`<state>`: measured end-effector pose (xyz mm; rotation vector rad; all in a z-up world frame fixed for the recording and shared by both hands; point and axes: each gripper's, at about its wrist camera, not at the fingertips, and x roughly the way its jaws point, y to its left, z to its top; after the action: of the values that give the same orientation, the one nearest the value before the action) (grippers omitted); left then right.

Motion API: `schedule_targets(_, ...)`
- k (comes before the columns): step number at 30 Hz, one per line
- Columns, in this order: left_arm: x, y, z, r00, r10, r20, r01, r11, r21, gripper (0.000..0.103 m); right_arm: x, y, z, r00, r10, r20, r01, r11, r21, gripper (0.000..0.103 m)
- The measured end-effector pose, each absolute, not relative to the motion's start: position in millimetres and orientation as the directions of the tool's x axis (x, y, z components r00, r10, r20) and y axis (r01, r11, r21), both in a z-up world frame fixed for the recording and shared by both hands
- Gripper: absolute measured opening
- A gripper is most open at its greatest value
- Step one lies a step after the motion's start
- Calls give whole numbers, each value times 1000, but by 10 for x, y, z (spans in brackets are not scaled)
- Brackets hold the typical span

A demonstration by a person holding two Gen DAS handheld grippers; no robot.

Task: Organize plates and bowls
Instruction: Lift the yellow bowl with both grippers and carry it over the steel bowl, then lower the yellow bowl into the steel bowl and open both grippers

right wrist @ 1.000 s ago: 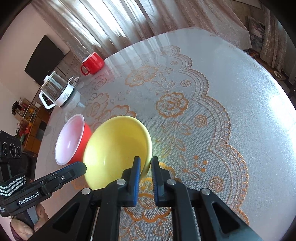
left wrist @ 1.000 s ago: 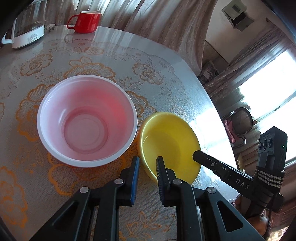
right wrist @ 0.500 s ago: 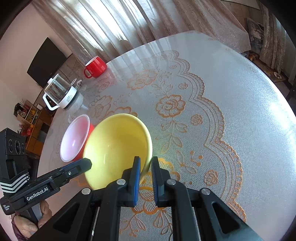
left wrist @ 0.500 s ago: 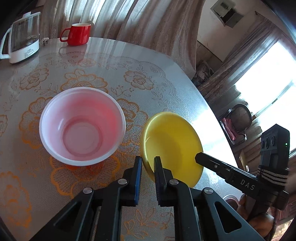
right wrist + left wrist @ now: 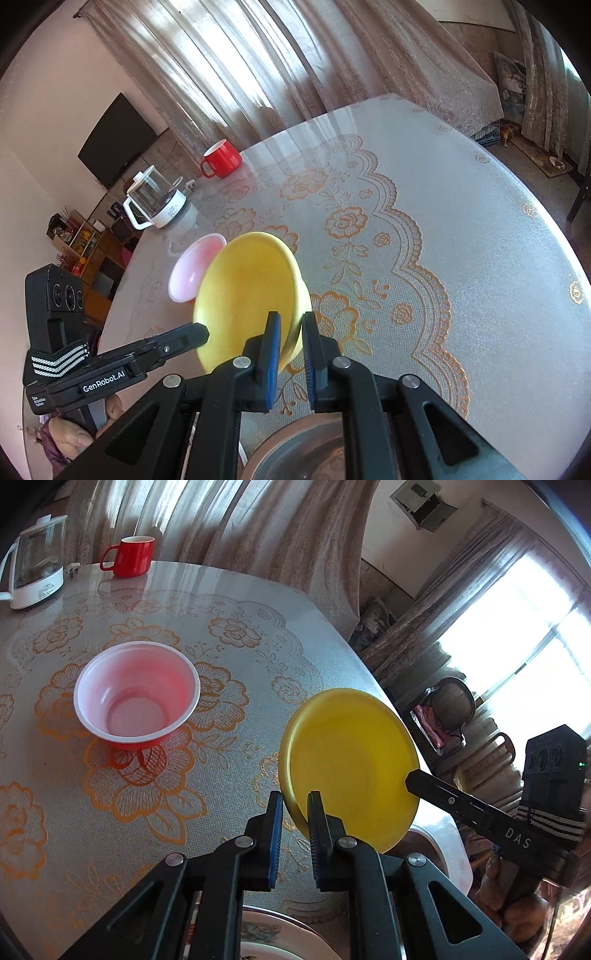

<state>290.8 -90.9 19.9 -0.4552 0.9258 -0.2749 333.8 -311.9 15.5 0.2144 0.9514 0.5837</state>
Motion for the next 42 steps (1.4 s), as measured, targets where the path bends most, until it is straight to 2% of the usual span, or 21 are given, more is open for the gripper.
schedule_targets(9, 2469, -1234, 381, 565, -478, -673, 142, 860, -491, 13, 2894, -3469, 230, 478, 550, -685, -365, 833, 415, 11)
schedule_targets(20, 2077, -1789, 276, 475, -538, -696, 270, 842, -466, 13, 2383, -3972, 8, 478, 510, -715, -314, 860, 403, 11)
schedule_targets(31, 2009, -1991, -63, 406, -506, -761, 267, 862, -430, 14, 2263, -4089, -278, 436, 454, -777, -277, 889, 365, 13)
schedule_targets(38, 1980, -2010, -69, 402, -508, -762, 266, 861, -434, 15, 2223, -4115, -296, 435, 436, -788, -276, 897, 344, 14)
schedule_targets(42, 1972, -2032, -61, 413, -498, -763, 273, 867, -418, 15, 2229, -4072, -283, 440, 424, -792, -281, 902, 326, 19)
